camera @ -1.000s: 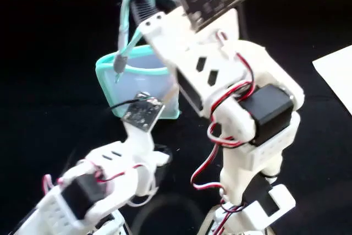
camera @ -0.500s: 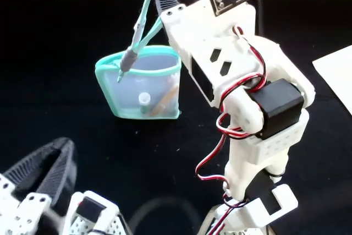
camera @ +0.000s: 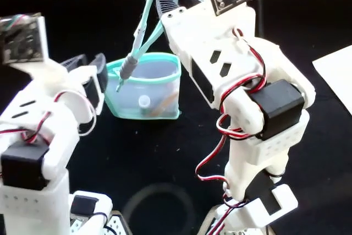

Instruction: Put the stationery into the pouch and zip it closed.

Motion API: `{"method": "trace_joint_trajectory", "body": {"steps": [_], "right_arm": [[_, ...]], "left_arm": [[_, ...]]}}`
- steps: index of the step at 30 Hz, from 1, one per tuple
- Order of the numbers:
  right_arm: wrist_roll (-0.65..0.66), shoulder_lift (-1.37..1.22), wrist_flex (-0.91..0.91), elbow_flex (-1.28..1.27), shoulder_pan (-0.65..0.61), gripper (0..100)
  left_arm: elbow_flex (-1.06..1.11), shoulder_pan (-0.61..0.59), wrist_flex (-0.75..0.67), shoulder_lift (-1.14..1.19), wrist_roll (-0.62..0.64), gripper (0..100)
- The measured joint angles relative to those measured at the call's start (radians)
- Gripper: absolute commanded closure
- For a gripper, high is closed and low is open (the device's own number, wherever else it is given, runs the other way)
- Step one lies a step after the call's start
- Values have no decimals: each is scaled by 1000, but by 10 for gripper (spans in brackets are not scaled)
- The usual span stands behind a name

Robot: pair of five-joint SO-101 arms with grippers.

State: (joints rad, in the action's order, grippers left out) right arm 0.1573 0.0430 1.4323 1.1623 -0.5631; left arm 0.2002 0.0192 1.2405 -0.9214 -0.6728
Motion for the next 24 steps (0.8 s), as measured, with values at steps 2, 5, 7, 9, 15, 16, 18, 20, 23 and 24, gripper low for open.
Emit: {"method": "trace_joint_trajectory", "body": {"steps": [2, 5, 7, 9, 15, 16, 18, 20, 23, 24], "right_arm": [[0, 0, 0, 0, 0, 991], [0, 0, 0, 0, 0, 991], [0, 0, 0, 0, 0, 991], [0, 0, 0, 0, 0, 991], [0, 0, 0, 0, 0, 991], [0, 0, 8, 0, 0, 991], [0, 0, 20, 0, 0, 991], [5, -17, 28, 2, 0, 991], [25, -63, 35, 2, 0, 991], [25, -81, 41, 3, 0, 991]], "left_arm": [[-32, 0, 44, -6, 0, 870], [-83, -49, 115, -9, -17, 870], [-141, -95, 196, 0, -94, 870], [-209, -106, 304, 23, -212, 870], [-381, -155, 529, 210, -520, 816], [-399, -158, 532, 250, -557, 805], [-433, -161, 539, 315, -612, 794], [-471, -163, 539, 376, -657, 793], [-542, -161, 539, 451, -710, 793], [-560, -161, 539, 473, -724, 793]]}}
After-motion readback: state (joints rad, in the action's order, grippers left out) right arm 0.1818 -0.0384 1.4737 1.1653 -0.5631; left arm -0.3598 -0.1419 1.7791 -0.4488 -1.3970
